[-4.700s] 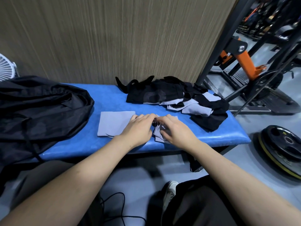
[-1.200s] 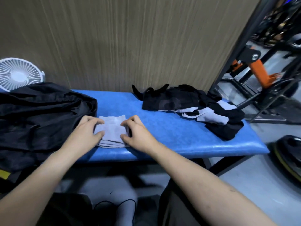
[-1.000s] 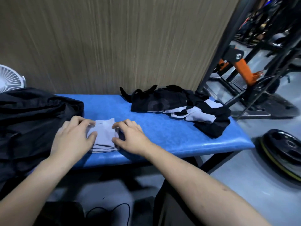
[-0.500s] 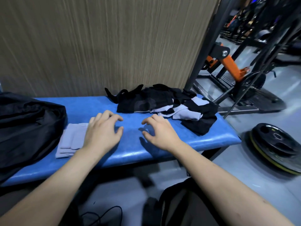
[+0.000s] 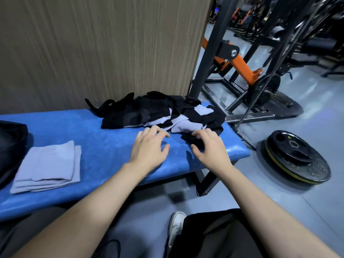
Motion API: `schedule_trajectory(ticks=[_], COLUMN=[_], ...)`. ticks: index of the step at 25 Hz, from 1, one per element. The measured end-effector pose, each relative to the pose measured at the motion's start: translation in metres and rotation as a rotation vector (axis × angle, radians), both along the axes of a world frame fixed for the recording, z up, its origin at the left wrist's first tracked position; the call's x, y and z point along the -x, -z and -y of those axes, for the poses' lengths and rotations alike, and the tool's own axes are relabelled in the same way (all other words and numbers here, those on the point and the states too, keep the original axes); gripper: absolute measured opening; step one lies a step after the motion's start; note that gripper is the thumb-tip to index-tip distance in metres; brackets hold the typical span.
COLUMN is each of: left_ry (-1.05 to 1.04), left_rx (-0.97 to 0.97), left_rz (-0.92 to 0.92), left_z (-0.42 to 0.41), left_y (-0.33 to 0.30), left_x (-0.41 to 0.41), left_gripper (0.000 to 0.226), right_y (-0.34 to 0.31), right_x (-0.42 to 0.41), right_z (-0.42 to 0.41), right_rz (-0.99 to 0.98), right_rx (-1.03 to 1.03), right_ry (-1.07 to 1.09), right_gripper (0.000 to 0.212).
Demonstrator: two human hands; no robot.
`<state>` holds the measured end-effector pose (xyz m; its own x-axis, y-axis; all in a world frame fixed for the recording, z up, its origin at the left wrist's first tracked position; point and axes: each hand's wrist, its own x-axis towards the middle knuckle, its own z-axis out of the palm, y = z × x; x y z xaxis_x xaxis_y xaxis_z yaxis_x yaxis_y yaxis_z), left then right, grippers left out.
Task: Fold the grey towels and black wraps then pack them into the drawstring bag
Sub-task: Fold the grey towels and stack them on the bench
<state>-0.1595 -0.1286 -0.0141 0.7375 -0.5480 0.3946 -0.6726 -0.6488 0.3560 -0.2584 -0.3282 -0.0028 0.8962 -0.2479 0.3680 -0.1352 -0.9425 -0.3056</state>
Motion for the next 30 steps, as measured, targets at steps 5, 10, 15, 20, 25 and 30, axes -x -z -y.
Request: schedule_trajectory(ticks=[5,10,15,20,25,30], left_ry=[0.018,0.03,0.028,0.024,0.048,0.029], left_rx=[0.026,0.062,0.096,0.247,0.341,0.278], left_rz=[-0.08,-0.099,-0.13,-0.333,-0.368,-0.324], left_z=[0.032,0.047,0.048,0.048,0.037,0.011], left_y=[0.003,0.006,0.006,-0.001,-0.011,-0.01], left_x=[-0.003,0.002,0.005,0.009,0.02,0.013], left_gripper=[0.037,0.049,0.056,0.067,0.064,0.054], right_y=[0.0,0.003,-0.002,-0.023,-0.021,-0.007], right_x=[-0.007,-0.025,-0.031,-0.02,-0.011,-0.014], right_z=[0.019,0.014,0.002,-0.028,-0.037,-0.036], right_rz=[0.069,0.101,0.118,0.232,0.261,0.168], right_rx=[-0.083,-0.158,-0.137,-0.247,-0.222,-0.262], right_ry=[0.155,0.199,0.219,0.102,-0.136,-0.234], right_gripper=[0.049,0.041,0.008,0.009,0.011,0.026])
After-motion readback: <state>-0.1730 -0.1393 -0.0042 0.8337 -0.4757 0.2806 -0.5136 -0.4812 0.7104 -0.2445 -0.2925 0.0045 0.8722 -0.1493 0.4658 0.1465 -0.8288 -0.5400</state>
